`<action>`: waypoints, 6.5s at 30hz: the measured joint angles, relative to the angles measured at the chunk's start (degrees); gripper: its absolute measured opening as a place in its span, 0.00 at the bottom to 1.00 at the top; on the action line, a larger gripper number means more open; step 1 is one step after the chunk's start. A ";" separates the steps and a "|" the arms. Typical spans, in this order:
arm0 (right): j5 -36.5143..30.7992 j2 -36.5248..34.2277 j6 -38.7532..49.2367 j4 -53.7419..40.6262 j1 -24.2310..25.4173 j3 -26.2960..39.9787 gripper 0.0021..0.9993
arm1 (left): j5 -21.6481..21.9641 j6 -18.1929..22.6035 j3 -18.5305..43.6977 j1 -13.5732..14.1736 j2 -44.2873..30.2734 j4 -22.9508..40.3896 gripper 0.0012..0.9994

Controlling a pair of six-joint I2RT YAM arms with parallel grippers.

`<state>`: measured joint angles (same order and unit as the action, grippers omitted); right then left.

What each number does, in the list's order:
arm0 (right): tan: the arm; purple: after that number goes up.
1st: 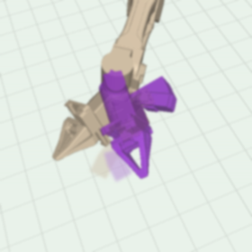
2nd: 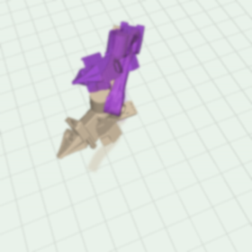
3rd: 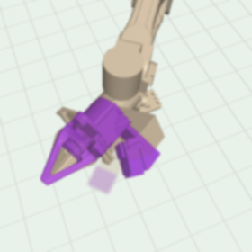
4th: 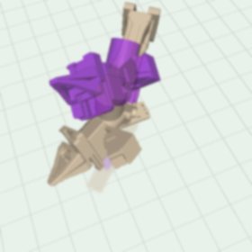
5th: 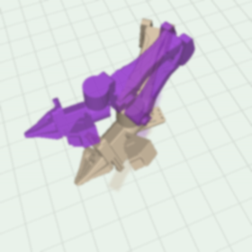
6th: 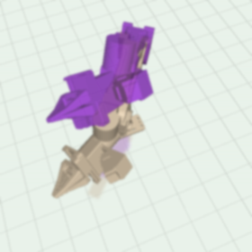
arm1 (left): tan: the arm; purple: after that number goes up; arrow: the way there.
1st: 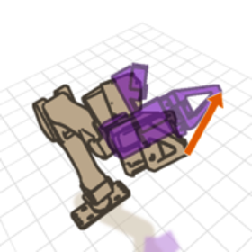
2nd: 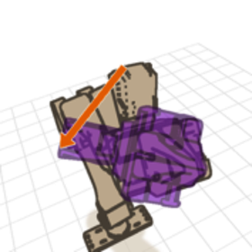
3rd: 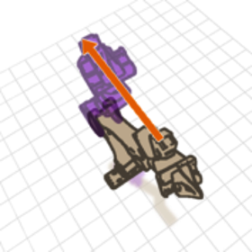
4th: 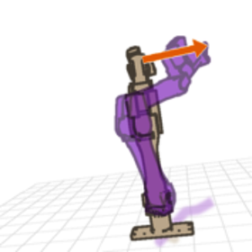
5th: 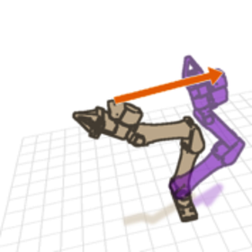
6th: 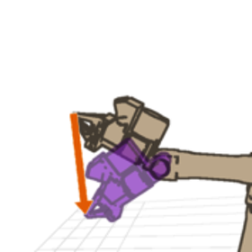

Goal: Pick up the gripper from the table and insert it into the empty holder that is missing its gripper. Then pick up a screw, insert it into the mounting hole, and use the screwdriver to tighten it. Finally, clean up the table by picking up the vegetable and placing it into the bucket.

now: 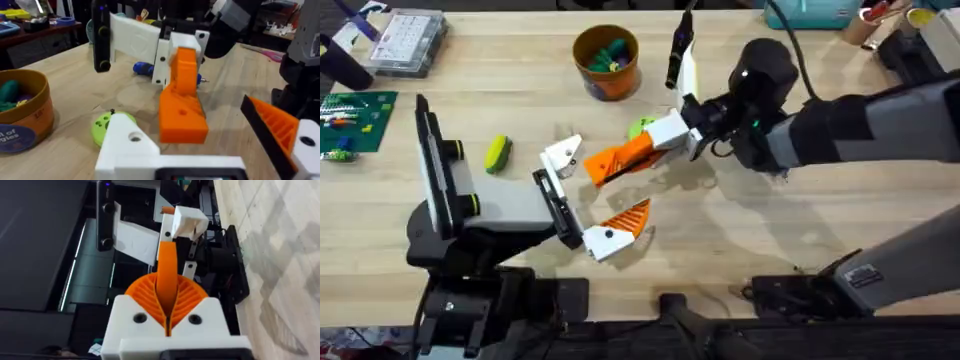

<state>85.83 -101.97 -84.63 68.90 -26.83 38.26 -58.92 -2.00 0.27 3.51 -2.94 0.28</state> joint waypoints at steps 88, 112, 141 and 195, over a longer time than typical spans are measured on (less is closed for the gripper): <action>-6.54 1.50 5.40 -4.30 -2.44 -0.07 0.01 | 0.40 0.00 0.00 -0.02 0.00 0.23 0.99; -9.30 1.50 4.71 -4.97 -2.54 -0.07 0.01 | 0.58 -0.07 0.00 0.00 0.00 0.17 0.99; -13.08 1.50 3.20 -6.36 -3.36 -0.08 0.01 | 1.67 -0.14 0.00 -0.12 0.00 0.66 0.99; -15.49 -1.67 3.29 -7.67 -6.93 5.20 0.01 | 3.54 -0.14 -0.02 -0.55 0.00 0.03 0.99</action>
<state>70.33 -103.63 -81.33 61.23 -33.76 43.46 -55.37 -2.14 0.25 2.96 -2.94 0.31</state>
